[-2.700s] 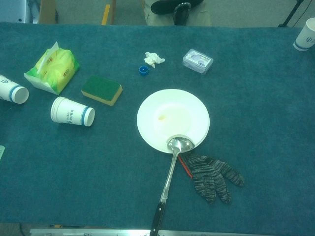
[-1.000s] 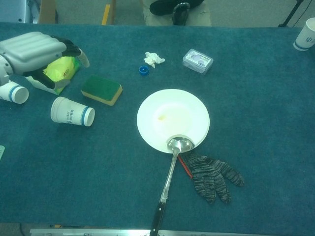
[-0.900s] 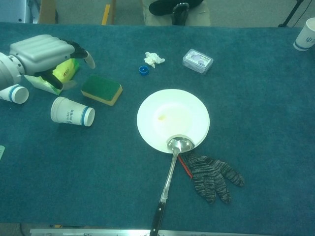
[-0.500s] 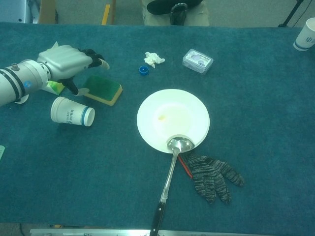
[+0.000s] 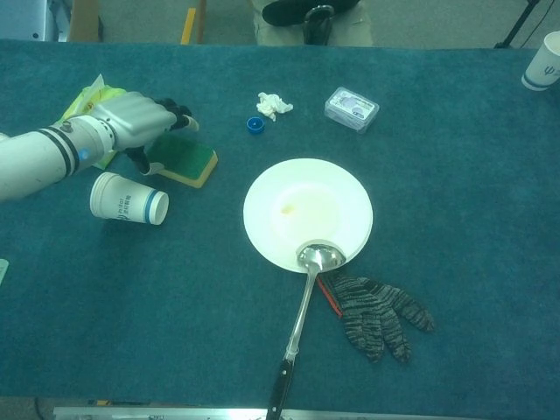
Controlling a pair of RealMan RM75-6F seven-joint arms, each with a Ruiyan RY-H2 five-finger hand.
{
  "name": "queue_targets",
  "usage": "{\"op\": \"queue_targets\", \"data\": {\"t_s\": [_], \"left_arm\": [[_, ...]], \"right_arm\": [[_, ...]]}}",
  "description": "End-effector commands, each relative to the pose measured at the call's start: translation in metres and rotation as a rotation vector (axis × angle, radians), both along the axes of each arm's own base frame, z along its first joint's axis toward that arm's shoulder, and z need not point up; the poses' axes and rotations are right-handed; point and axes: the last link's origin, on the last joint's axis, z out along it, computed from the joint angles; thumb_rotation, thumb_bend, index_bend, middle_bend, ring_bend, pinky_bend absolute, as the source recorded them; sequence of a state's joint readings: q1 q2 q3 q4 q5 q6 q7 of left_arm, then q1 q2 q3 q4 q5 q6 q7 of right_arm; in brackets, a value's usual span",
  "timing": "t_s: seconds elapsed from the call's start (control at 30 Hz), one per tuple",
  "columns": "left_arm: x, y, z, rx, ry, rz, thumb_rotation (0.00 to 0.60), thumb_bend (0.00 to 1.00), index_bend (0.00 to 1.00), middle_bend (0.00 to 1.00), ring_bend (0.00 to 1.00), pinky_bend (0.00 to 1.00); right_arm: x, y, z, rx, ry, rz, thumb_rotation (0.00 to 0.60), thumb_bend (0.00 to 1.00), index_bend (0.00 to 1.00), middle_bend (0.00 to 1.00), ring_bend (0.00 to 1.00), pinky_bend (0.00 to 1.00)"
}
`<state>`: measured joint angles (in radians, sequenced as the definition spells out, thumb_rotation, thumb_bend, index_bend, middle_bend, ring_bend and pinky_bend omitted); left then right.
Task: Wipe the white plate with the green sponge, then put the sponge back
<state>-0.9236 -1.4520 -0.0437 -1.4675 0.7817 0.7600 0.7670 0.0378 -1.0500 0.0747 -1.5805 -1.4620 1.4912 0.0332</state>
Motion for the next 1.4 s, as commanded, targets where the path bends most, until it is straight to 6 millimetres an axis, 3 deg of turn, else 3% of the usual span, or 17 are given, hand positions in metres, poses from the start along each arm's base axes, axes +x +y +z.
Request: {"op": "queue_targets", "data": {"t_s": [0.03, 0.3, 0.67, 1.17, 1.4], "left_arm": [[-0.002, 0.003, -0.002, 0.0, 0.031, 0.008, 0.575, 0.33, 0.11, 0.03, 0.02, 0.16], [-0.01, 0.005, 0.002, 0.005, 0.073, 0.047, 0.573, 0.33, 0.11, 0.03, 0.01, 0.16], [-0.006, 0.0, 0.013, 0.018, 0.069, 0.048, 0.574, 0.33, 0.1, 0.03, 0.01, 0.16], [-0.008, -0.002, -0.001, 0.005, 0.086, 0.04, 0.6, 0.33, 0.11, 0.03, 0.01, 0.16], [-0.009, -0.004, -0.007, 0.005, 0.08, 0.035, 0.6, 0.33, 0.2, 0.05, 0.01, 0.16]], "right_arm": [[-0.001, 0.001, 0.001, -0.002, 0.0, -0.003, 0.6, 0.26, 0.3, 0.29, 0.2, 0.32], [-0.002, 0.001, 0.002, -0.005, -0.002, -0.006, 0.6, 0.26, 0.3, 0.29, 0.2, 0.32], [-0.003, 0.0, 0.0, 0.002, -0.007, -0.001, 0.6, 0.26, 0.3, 0.29, 0.2, 0.32], [-0.005, 0.005, 0.005, -0.014, -0.009, -0.008, 0.6, 0.26, 0.3, 0.29, 0.2, 0.32], [-0.005, 0.006, 0.006, -0.02, -0.009, -0.008, 0.6, 0.26, 0.3, 0.29, 0.2, 0.32]]}}
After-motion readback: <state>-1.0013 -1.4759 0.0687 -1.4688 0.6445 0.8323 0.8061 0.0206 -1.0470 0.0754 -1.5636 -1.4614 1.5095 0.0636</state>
